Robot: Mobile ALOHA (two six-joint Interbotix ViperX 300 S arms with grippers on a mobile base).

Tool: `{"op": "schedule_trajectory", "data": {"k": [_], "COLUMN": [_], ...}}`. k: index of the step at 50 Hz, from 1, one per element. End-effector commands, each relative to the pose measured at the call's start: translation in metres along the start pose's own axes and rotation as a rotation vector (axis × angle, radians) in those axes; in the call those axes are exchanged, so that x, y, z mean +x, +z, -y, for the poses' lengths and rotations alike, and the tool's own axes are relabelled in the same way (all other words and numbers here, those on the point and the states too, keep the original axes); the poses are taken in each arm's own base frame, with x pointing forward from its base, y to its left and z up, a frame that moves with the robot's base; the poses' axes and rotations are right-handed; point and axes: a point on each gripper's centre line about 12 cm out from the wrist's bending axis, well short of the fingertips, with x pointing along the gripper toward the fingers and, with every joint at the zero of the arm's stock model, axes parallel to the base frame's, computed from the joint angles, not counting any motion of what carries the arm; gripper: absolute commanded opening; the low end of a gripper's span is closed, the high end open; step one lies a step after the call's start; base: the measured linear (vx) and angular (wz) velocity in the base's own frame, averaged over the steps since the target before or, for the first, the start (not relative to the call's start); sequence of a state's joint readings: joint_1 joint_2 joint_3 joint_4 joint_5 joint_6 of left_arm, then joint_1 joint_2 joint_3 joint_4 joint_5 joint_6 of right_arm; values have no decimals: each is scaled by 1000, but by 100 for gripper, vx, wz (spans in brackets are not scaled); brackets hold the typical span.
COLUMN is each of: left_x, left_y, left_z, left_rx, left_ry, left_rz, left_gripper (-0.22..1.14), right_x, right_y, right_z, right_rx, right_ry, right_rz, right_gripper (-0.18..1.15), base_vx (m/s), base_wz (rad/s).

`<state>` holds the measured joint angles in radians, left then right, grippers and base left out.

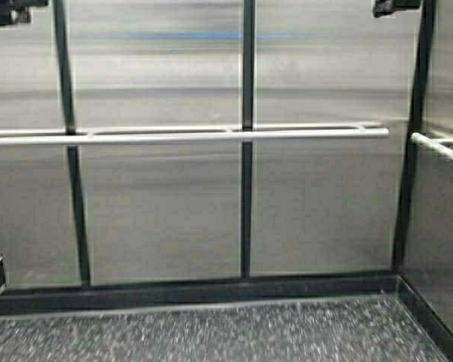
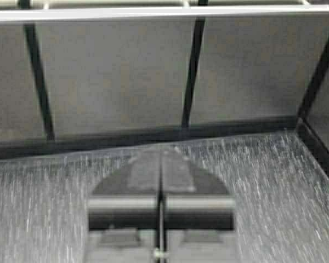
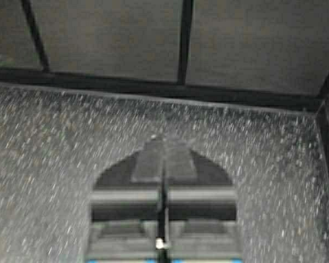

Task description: Navigate to elevator, push the call button, then enter the elevator

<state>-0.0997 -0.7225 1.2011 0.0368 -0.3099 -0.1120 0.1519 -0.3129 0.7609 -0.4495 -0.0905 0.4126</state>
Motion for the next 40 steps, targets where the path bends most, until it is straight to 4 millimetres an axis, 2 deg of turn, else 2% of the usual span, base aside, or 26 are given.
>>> {"op": "schedule_trajectory", "data": {"k": [1,6,11,23,35,40], "left_x": [1,0,0,3,8,9], "left_y": [10,10,10,8,1,2], "left_z": [0,0,0,0,0,0], "left_rx": [-1,-6,-17,-2,-1,-4], "left_ry": [-1,-1,-1,-2,0,-1], "left_rz": [32,35,34,24,-5,-2], "left_gripper": [2,2,2,2,2,2], "right_x": [-9,-18,-24,-24,-28,-28], "right_y": [20,14,17,22,24,14], "right_z": [-2,-2,-2,-3,-3,-3], "right_rx": [-10,-15,-26,-28,-28,-27], "right_ry": [7,6,5,8,8,9], "right_rz": [68,65,80,100,110,86], "right_gripper": [5,5,5,5,5,5], "base_vx": [40,39,38,36,35,33], "base_wz": [3,6,7,9,31,45]}}
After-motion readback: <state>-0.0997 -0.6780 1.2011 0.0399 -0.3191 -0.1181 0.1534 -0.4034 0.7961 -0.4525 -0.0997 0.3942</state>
